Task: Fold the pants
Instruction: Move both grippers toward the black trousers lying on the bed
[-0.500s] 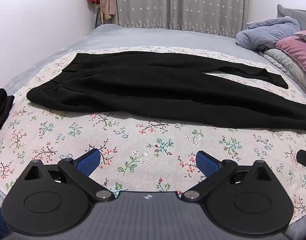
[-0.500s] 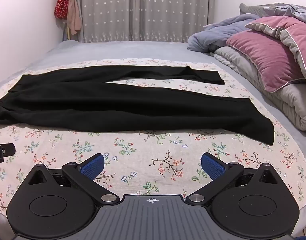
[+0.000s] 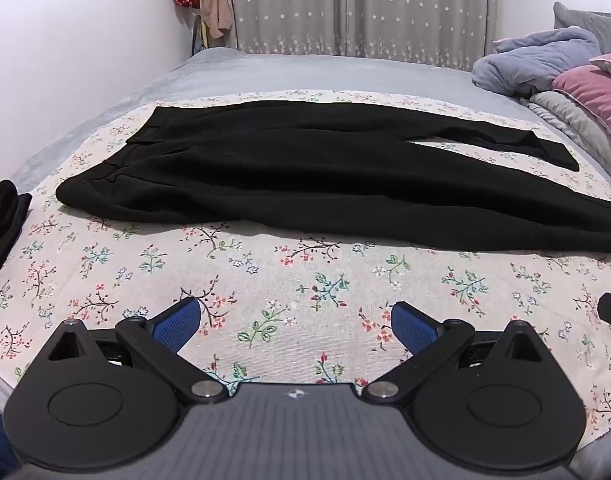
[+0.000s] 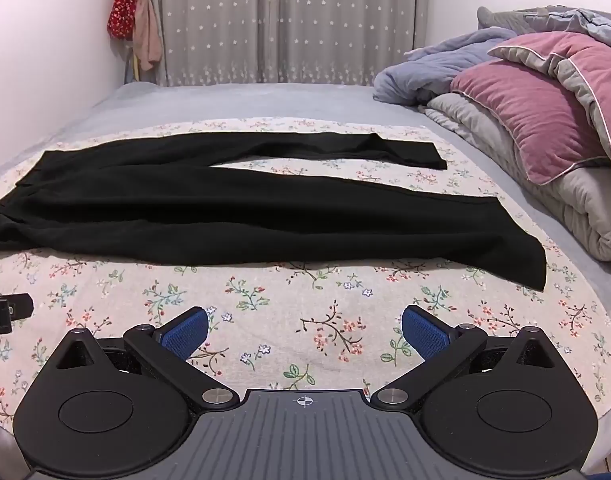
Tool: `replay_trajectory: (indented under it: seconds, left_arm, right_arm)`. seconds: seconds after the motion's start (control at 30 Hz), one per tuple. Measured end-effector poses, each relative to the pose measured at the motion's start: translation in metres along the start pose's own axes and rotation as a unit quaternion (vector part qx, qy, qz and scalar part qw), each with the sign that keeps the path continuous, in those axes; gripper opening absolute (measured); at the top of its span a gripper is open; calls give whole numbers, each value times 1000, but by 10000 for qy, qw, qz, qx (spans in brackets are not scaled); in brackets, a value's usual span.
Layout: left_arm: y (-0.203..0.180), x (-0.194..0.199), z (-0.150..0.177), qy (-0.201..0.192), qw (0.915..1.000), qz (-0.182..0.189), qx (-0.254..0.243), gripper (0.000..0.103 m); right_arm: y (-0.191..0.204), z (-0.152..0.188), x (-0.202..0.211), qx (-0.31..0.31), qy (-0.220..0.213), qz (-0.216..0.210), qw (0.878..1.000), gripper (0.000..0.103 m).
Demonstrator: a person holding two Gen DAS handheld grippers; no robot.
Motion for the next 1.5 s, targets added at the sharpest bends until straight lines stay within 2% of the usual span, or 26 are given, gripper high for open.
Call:
replay_trajectory:
  seconds: [0.4, 0.6, 0.73, 1.13, 1.5]
  left_arm:
    - [2, 3, -2, -114, 9996, -217, -139, 103]
    - [2, 8, -6, -359, 9983, -382, -245, 103]
    - [2, 16, -12, -667, 9959, -487, -357, 103]
    - [-2, 28, -21, -1098, 9917, -459, -482, 103]
    - [-4, 34, -31, -1264, 9906, -271, -450, 103]
  right_arm:
    - [1, 2, -2, 67, 21, 18, 10000, 103]
    - [1, 1, -3, 83, 10, -8, 10000, 103]
    - [1, 1, -2, 103, 2, -24, 9999, 103]
    - [3, 1, -1, 123, -30, -45, 9999, 103]
    - [4, 1, -1, 172, -32, -46, 9998, 103]
Point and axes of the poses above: each gripper's, at about its wrist camera, not at the fingertips, and x roughly against the way its jaws point, y to its left, z to its underside, the point moved 9 cm from there along -x, roughly the way its jaws point, and after that the axes turned 2 degrees about z, right-handed, at the moved point
